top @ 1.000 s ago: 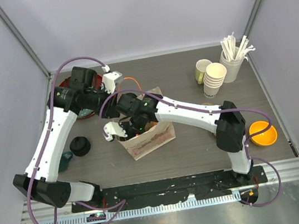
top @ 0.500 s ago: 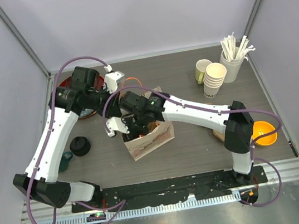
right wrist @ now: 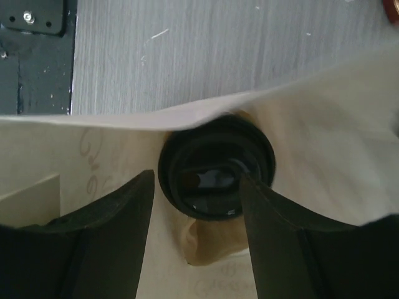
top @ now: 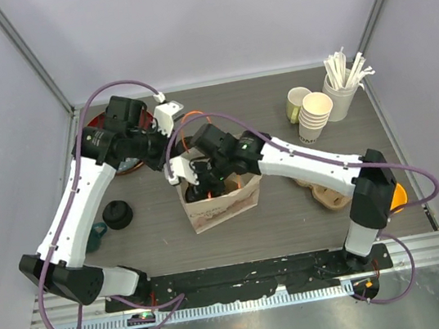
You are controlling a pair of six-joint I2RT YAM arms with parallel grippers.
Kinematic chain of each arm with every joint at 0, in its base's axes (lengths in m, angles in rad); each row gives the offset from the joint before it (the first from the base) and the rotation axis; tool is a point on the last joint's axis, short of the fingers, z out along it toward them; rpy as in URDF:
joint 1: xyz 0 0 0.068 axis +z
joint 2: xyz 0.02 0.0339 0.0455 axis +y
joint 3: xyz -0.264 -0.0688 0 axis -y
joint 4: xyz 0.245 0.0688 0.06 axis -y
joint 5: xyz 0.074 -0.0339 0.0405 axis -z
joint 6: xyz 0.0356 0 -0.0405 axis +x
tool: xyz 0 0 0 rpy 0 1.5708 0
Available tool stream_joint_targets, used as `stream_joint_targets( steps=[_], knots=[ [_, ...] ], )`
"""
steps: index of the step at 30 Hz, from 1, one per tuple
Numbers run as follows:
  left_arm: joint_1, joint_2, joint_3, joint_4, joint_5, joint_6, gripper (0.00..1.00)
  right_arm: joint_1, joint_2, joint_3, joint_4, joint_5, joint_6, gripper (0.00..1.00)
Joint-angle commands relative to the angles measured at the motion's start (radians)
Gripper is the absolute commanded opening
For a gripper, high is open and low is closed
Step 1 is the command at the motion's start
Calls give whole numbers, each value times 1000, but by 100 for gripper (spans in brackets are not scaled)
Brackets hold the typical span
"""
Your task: Pack the takeout coffee
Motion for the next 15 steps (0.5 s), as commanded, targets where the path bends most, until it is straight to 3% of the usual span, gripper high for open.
stream_joint_targets(
  steps=[1,6,15],
  knots=[
    [-1,-3,22,-23,-11,12,0,-62,-148,-20,197,-58,95,63],
    [-3,-1,20,-21,-14,10,0,-80,-222,-71,250,-107,112,66],
    [-4,3,22,-20,-14,10,0,-102,-240,-98,292,-40,204,67]
  ],
)
